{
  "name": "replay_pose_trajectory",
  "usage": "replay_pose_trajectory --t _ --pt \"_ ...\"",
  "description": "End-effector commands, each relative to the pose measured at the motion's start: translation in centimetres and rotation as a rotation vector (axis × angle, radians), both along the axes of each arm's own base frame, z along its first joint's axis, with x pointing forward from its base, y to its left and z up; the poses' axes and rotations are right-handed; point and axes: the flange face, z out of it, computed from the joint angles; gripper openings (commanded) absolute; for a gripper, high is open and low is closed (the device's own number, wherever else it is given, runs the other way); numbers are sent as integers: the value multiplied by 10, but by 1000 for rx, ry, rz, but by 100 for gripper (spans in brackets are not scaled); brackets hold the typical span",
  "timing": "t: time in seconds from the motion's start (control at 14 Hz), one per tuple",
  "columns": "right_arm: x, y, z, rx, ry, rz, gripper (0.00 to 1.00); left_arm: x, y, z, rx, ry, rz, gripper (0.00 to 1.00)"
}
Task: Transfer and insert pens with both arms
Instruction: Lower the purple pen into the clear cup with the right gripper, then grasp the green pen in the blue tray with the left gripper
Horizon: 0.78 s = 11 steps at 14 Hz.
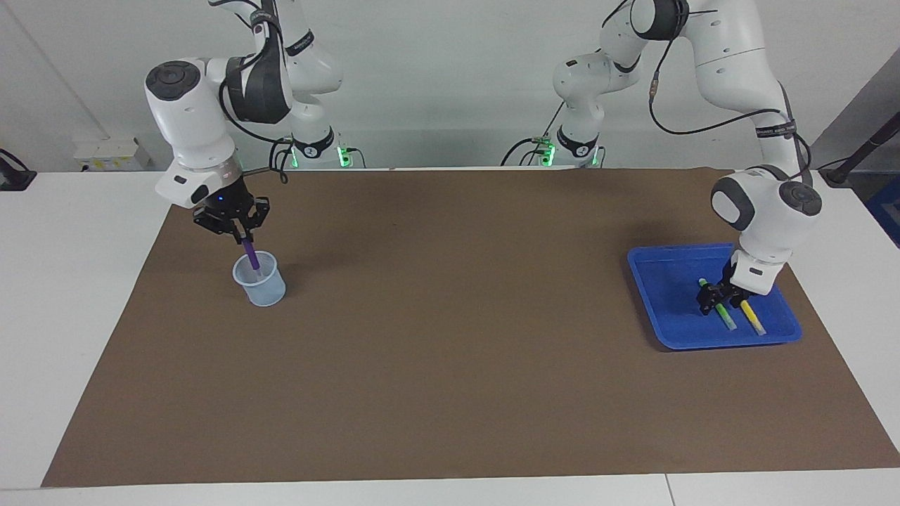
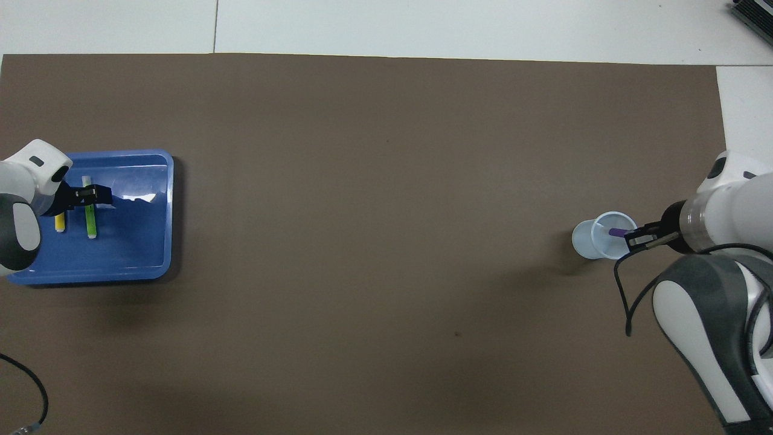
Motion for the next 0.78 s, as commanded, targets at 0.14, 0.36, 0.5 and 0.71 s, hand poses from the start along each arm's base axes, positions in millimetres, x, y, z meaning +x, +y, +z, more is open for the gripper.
replay_pose_trajectory --t 0.14,0.36,0.5,0.71 --pt "-1 -5 -25 -24 -21 27 0 -8 9 -3 14 -3 -23 56" --pt "-1 -10 -27 -25 -18 17 74 -7 7 -1 14 -5 -24 42" --pt "-1 -10 -27 -26 -15 16 80 -7 6 -1 13 -3 -25 33" --pt "-1 -10 -28 -24 -11 15 82 -7 3 -2 11 2 -18 16"
